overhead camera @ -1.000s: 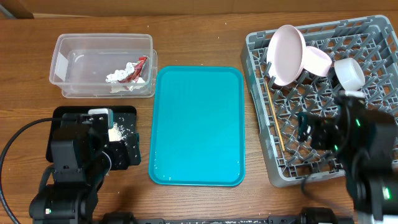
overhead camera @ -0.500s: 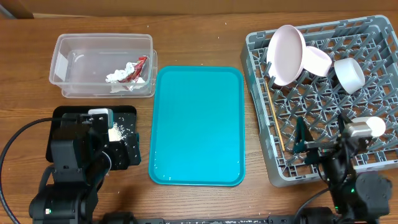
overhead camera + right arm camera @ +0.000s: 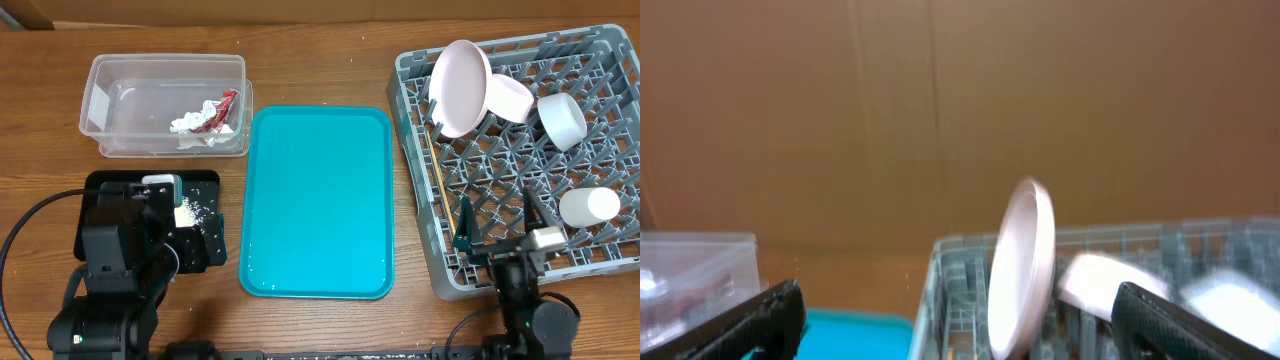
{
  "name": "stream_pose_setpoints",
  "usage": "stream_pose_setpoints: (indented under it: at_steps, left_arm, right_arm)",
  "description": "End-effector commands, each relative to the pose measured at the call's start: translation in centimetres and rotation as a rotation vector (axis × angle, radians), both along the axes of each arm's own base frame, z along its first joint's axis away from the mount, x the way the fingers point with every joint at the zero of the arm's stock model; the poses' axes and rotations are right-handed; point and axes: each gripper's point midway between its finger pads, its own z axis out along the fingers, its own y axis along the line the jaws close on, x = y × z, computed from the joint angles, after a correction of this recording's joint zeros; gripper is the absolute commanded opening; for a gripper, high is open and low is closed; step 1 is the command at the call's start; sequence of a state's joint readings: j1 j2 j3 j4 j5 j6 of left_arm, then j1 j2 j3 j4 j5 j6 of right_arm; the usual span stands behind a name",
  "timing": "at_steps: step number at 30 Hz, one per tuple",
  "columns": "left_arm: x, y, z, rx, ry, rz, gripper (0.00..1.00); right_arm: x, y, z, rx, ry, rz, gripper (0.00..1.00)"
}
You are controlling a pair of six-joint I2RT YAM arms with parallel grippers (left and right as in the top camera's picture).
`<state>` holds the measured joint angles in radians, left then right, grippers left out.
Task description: Sort waste into correct bins and load items into the dishwasher
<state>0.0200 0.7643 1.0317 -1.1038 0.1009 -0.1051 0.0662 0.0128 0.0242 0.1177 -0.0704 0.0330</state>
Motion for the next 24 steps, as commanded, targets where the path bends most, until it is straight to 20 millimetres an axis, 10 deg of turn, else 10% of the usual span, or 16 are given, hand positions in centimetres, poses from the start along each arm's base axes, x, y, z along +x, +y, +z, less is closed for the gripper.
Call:
stream_pose_setpoints:
  at_steps: [1, 24]
  left_arm:
    - [0.0, 0.2, -0.1, -0.004, 0.004, 0.021, 1.00]
    - [0.0, 0.2, -0.1, -0.004, 0.004, 0.021, 1.00]
  right_arm:
    - [0.4, -0.2, -3.6, -0.006, 0.130, -0.013, 1.00]
    - [0.5, -0.3, -5.4, -0.008, 0.205, -0.021, 1.00]
